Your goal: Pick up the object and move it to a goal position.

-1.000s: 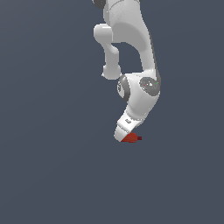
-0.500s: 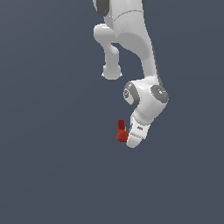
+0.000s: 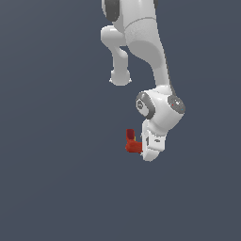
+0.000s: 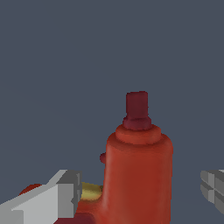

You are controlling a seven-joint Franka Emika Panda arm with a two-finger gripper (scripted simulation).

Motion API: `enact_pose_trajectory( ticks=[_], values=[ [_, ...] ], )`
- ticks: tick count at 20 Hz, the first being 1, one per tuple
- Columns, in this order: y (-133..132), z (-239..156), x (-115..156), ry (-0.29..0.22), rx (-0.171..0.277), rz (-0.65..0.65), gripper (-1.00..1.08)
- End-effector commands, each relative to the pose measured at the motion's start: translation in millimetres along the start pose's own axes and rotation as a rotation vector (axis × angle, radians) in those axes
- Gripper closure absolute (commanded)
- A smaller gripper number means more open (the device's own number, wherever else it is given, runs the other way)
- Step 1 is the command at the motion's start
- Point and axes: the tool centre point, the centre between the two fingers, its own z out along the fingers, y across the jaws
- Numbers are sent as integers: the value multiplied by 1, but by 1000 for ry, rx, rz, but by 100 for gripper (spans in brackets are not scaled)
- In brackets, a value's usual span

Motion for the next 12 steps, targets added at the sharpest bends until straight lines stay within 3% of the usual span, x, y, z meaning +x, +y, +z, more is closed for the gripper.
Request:
enact_pose_trajectory(
  ticks=[1, 12],
  values=[
    [0, 1, 1, -4, -3, -22, -100],
    [0, 25, 1, -4, -3, -25, -100]
  ],
)
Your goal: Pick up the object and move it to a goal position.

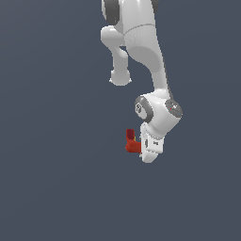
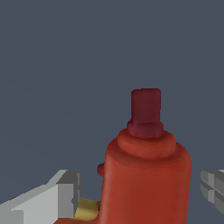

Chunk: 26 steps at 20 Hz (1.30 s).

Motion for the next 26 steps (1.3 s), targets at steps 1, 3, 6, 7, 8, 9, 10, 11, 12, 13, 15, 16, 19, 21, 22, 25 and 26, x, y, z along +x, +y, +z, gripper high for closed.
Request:
enact_pose_trajectory(
  ticks=[1, 3, 6, 7, 8, 9, 10, 11, 12, 13, 15, 16, 19, 21, 22, 25, 26],
  values=[
    [-1, 9, 0, -1, 0, -2, -100],
    [-1, 13, 0, -1, 0, -3, -100],
    [-1, 13, 0, -1, 0, -3, 108],
    [-1, 13, 0, -1, 0, -3, 108],
    [-1, 13, 0, -1, 0, -3, 108],
    [-1, 13, 0, -1, 0, -3, 108],
    [-1, 13, 0, -1, 0, -3, 108],
    [-1, 13, 0, -1, 0, -3, 108],
    [-1, 13, 0, -1, 0, -3, 108],
    [-1, 13, 0, -1, 0, -3, 108],
    [0, 12, 0, -1, -1, -3, 108],
    [0, 12, 0, -1, -1, -3, 108],
    [-1, 9, -3, -1, -1, -3, 108],
    [-2, 6, -6, -1, -1, -3, 108],
    [-3, 4, -9, -1, -1, -3, 108],
    [-6, -5, -17, -1, -1, -3, 108],
    [-8, -9, -21, -1, -1, -3, 108]
  ],
)
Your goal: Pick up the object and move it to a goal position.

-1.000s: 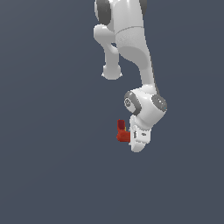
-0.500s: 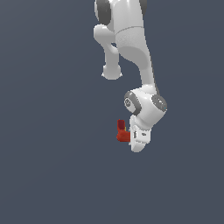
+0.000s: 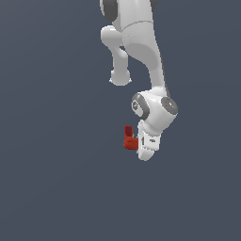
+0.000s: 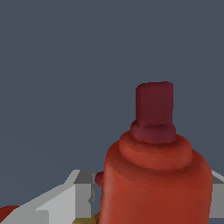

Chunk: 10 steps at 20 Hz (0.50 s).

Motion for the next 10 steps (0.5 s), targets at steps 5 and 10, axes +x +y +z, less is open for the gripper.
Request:
enact_pose_trajectory(
  ticks=[5, 10],
  values=[
    [-9, -31, -30, 0, -5, 2, 108],
    [-20, -65, -63, -1, -4, 2, 108]
  ],
)
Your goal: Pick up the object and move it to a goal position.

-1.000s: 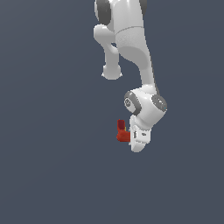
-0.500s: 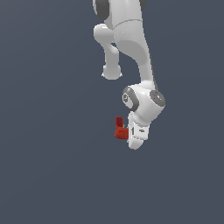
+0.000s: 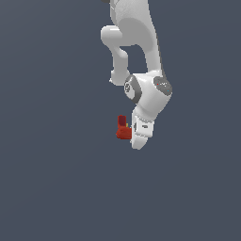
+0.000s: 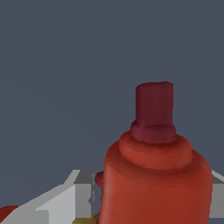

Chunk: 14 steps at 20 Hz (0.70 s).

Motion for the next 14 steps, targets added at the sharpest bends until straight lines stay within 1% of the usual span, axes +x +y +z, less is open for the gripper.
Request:
enact_pose_trajectory(
  ticks=[1, 8, 14],
  values=[
    [-5, -20, -18, 0, -4, 1, 108],
    [-18, -62, -59, 1, -4, 1, 108],
    [-24, -85, -81, 1, -4, 1, 108]
  ],
)
